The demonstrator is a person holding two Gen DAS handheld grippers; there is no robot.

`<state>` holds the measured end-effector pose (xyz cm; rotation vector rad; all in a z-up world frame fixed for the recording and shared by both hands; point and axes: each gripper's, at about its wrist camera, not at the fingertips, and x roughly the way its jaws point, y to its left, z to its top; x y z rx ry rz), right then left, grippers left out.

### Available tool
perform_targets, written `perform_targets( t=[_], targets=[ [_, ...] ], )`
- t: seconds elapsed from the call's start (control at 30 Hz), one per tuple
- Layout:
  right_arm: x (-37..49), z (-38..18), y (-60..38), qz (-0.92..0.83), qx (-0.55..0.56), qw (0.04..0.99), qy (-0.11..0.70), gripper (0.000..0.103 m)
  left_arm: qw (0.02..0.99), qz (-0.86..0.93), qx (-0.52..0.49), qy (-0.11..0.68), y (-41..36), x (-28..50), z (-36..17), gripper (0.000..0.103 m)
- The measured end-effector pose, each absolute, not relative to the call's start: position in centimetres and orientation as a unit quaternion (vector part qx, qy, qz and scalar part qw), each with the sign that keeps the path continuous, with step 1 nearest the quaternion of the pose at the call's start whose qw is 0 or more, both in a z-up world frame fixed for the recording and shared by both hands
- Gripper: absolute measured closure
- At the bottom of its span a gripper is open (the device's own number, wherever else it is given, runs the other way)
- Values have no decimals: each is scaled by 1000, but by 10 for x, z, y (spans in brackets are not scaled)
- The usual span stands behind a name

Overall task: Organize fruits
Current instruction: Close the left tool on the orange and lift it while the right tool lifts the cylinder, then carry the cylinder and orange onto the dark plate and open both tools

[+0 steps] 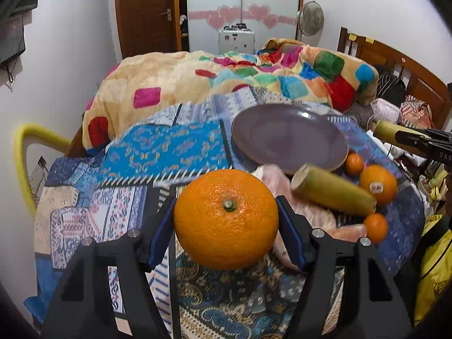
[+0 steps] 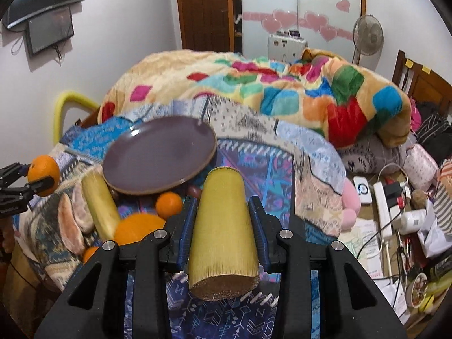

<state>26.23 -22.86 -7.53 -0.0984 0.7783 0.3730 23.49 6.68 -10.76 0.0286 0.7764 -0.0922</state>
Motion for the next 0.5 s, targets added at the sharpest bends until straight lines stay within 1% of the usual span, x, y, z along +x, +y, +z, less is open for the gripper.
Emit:
perform_targets(
  t=[0.5],
  targets=[
    [276,-38,-210,208,-36,924,320,68,935,-53,30,350,46,284,-73,35]
  ],
)
